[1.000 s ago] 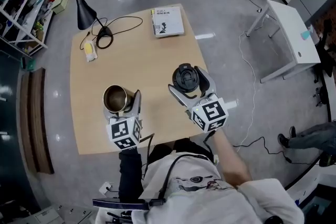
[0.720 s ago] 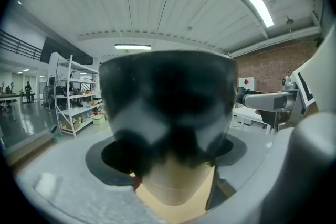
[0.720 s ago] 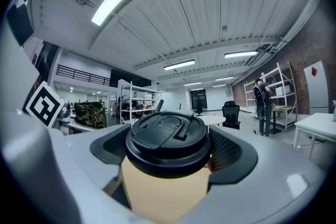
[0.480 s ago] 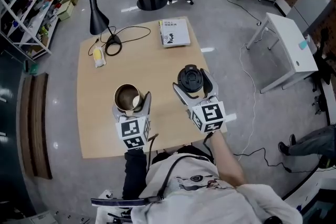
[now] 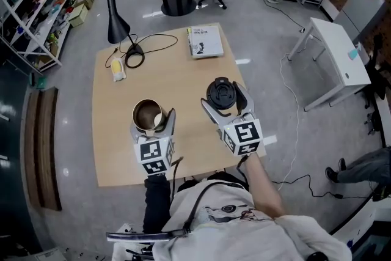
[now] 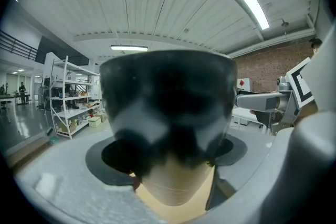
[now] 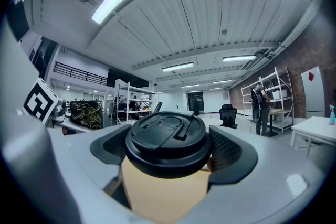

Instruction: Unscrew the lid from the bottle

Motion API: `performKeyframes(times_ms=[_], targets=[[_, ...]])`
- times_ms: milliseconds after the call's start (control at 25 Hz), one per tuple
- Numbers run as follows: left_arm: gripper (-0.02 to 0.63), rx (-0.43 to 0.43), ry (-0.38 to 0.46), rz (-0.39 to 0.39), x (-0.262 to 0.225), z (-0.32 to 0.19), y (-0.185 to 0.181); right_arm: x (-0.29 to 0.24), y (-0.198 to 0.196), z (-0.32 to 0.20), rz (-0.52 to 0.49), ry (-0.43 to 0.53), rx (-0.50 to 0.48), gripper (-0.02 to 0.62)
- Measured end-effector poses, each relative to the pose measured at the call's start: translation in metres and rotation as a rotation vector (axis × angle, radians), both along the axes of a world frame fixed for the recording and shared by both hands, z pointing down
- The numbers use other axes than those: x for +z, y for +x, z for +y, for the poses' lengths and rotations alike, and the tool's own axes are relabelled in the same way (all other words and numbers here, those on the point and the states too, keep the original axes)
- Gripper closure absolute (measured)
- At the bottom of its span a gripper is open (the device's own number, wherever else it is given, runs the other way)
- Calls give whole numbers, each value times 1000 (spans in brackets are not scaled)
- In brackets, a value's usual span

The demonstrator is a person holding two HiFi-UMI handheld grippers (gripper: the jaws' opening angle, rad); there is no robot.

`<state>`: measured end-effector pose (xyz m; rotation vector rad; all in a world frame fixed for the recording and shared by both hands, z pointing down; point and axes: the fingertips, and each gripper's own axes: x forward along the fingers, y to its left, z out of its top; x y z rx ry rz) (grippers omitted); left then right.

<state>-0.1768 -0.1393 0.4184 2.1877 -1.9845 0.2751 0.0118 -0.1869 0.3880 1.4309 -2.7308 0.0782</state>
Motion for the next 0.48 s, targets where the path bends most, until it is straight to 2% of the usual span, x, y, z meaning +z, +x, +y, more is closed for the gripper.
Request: performKeyframes(times_ms=[480], targets=[[189,10,-13,29,7,-1,11,3,6,-2,-10,-22,-8,129]])
